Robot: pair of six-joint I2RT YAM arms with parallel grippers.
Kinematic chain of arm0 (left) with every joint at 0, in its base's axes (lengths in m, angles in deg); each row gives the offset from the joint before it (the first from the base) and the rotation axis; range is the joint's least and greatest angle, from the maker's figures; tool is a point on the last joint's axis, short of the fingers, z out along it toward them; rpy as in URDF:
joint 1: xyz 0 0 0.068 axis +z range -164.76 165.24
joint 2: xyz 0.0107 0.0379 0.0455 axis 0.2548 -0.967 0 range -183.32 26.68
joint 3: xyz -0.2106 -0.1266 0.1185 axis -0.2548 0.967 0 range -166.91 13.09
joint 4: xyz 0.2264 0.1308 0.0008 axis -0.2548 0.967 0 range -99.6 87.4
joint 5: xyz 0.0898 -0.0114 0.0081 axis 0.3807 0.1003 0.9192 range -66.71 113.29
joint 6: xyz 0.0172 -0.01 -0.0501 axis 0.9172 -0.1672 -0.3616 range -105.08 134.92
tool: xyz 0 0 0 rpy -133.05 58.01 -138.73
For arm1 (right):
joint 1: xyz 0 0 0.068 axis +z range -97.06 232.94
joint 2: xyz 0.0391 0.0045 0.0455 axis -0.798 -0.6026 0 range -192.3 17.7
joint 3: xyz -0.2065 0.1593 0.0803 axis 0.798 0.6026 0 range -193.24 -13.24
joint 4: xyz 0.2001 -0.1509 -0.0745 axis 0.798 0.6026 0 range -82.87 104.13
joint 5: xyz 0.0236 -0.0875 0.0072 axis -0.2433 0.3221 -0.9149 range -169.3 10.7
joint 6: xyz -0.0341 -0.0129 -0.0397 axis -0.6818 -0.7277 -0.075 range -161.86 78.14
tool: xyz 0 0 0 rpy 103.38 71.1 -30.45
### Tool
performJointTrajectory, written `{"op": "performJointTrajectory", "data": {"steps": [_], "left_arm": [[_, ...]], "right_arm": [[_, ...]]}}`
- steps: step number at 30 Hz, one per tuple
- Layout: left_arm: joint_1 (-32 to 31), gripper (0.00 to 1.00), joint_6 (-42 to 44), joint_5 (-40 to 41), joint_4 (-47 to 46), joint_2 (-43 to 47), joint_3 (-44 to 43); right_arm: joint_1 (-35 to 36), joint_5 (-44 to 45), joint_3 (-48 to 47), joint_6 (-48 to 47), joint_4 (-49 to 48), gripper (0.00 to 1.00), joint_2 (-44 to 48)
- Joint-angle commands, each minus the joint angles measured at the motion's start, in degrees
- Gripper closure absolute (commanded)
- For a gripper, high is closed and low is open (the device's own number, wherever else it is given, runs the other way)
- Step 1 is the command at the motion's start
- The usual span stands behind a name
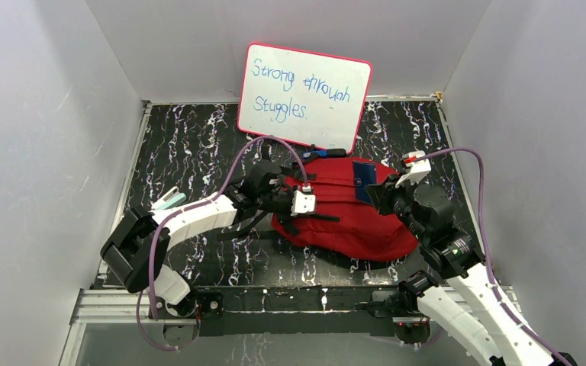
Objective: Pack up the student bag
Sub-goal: Place the personal item in the student bag.
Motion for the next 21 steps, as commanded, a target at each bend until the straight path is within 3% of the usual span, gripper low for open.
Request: {"op": "performJointTrajectory", "data": {"steps": [1,8,16,21], "left_arm": [[0.66,0.93,-0.23,3.68,2.07,-0.76,-2.33],[0.66,0.95,-2.82,0.16,2.61,2.74,-3.29],[0.66,0.99,-1.87,-4.3,4.93,5.6,-3.29],[0.64,1.0,-5.42,-1.92,4.44,4.72,-4.18]], "right_arm": [[-0.01,-1.04,-0.55,0.21,-4.78,1.0,0.04],[-0.01,-1.42,-1.69,-4.25,-4.88,1.0,-0.06],[0.01,-1.02,-1.18,-3.24,-4.74,1.0,0.11],[-0.02,-1.85,-0.69,-3.47,-5.52,1.0,-0.22]]}}
